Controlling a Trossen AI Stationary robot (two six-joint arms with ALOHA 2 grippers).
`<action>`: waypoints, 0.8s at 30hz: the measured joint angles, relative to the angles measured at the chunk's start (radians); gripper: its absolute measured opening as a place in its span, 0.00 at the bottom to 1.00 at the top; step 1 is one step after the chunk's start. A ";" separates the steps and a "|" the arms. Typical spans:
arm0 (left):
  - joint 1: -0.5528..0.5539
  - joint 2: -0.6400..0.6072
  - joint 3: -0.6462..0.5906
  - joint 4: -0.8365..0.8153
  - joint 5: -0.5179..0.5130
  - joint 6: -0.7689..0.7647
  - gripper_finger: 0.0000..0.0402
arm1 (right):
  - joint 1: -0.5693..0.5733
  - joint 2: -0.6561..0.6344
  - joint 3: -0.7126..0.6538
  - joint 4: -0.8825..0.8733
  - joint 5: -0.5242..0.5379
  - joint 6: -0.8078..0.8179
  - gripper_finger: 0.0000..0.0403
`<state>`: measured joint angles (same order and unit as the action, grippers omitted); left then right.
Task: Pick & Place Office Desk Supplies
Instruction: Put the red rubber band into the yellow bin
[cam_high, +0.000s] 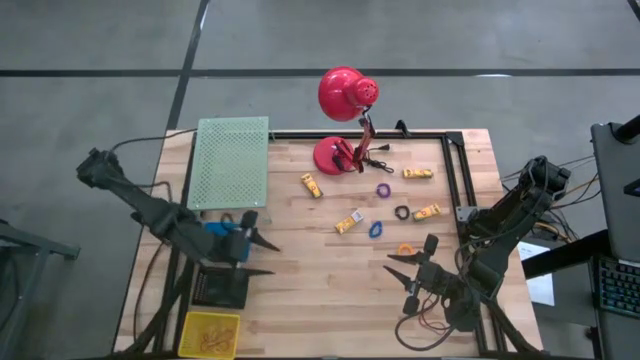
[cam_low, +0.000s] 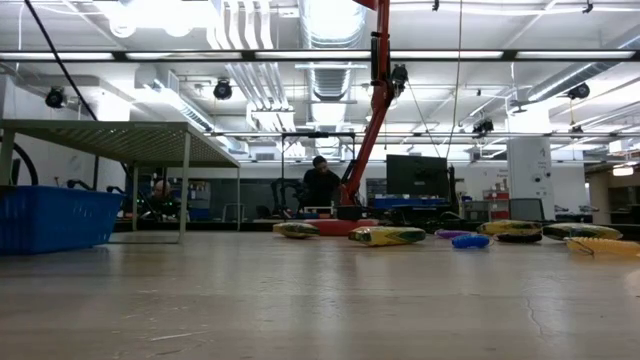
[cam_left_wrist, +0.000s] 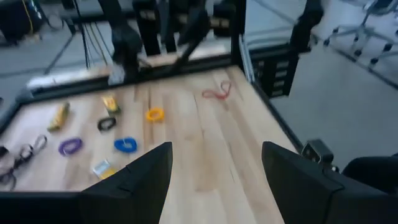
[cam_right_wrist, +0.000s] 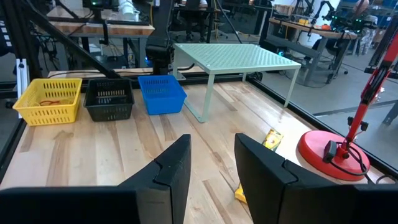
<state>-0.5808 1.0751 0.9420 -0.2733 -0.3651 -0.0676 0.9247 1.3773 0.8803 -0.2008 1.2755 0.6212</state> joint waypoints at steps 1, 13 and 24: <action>0.000 -0.017 -0.005 0.006 0.000 0.012 0.63 | 0.000 0.000 0.000 0.000 0.000 0.000 0.30; 0.002 -0.223 -0.218 0.116 0.021 0.053 0.63 | -0.005 0.000 0.000 0.040 0.007 0.096 0.32; 0.002 -0.339 -0.228 0.082 0.018 -0.055 0.63 | -0.013 -0.003 0.000 0.192 0.004 0.328 0.29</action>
<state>-0.5789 0.7361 0.7139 -0.1911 -0.3473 -0.1226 0.9115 1.3740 0.8803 -0.0086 1.2799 0.9489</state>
